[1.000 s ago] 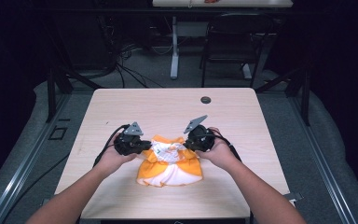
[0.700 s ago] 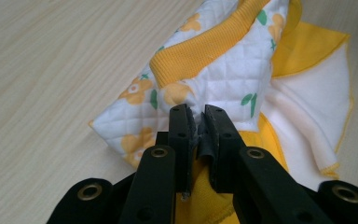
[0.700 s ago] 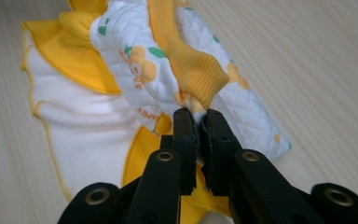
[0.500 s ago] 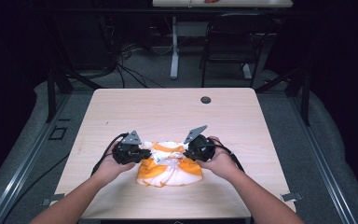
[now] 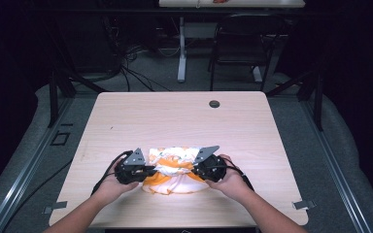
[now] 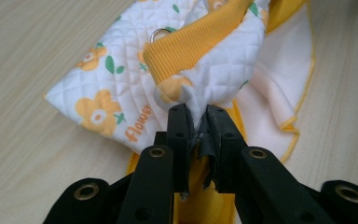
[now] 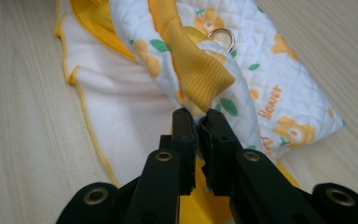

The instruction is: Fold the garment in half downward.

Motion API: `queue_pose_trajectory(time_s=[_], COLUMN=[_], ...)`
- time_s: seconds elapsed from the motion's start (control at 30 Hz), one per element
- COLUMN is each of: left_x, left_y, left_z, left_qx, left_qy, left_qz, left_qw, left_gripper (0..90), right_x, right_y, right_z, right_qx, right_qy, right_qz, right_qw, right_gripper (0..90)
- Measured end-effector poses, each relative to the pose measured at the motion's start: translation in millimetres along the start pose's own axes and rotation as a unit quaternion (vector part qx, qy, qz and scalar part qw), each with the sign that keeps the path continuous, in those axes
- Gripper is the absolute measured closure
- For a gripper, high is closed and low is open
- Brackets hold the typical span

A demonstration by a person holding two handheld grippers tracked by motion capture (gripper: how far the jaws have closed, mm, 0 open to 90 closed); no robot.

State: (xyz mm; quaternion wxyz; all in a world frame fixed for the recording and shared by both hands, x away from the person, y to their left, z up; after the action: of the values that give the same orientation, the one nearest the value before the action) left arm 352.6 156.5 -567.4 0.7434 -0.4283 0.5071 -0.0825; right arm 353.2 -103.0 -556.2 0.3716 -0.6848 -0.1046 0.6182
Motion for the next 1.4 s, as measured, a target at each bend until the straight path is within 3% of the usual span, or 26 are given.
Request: queue_pose_trajectory(time_s=[0.13, 0.3, 0.57, 0.73, 0.97, 1.17, 1.33, 1.4], left_x=[-0.9, -3.4, -20.2, -21.3, -9.3, -1.4, 3.8, 6.4], left_y=[8.0, 12.5, -2.6, -15.6, -18.6, -18.0, -16.6, -13.8], left_z=[-7.8, -14.2, -6.9, 8.3, 18.1, 19.4, 14.1, 10.3], left_qx=[0.004, 0.011, -0.022, -0.053, -0.079, -0.099, -0.093, -0.087], left_qy=[0.001, 0.002, 0.013, -0.017, -0.034, -0.033, -0.025, -0.024], left_qz=[-0.004, -0.013, -0.048, -0.058, -0.042, -0.036, -0.030, -0.029], left_qw=[1.0000, 0.9999, 0.9985, 0.9967, 0.9954, 0.9939, 0.9949, 0.9955], left_gripper=[80.1, 77.3, 68.3, 62.9, 60.9, 57.7, 55.2, 53.0], right_x=[2.7, 6.0, -14.4, -19.6, -24.0, -19.1, -8.2, -1.9], right_y=[7.8, 16.0, 10.4, -0.2, -11.1, -13.3, -11.9, -9.5], right_z=[5.4, 10.8, 10.0, 1.4, -2.8, -10.7, -13.0, -11.0], right_qx=[-0.004, 0.007, 0.022, 0.039, 0.049, 0.068, 0.075, 0.068], right_qy=[-0.003, -0.008, -0.006, 0.000, -0.009, 0.011, -0.001, -0.008], right_qz=[0.001, -0.001, -0.039, -0.061, -0.087, -0.084, -0.065, -0.044], right_qw=[1.0000, 0.9999, 0.9990, 0.9974, 0.9950, 0.9941, 0.9951, 0.9967], right_gripper=[83.2, 79.4, 75.8, 72.9, 71.1, 68.8, 65.8, 63.2])
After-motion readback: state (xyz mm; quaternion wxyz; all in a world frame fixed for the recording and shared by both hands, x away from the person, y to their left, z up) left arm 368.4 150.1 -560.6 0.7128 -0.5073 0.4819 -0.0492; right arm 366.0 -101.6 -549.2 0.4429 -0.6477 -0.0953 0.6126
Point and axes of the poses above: each handheld gripper's, and its own axes: x roughly forward along the jaws, y roughly out of its underside, z roughly to its left, the point moved 3 cm from there along x, roughly forward along the jaws, and after that the axes turned 9 degrees about -y, right-handed, at the moved point
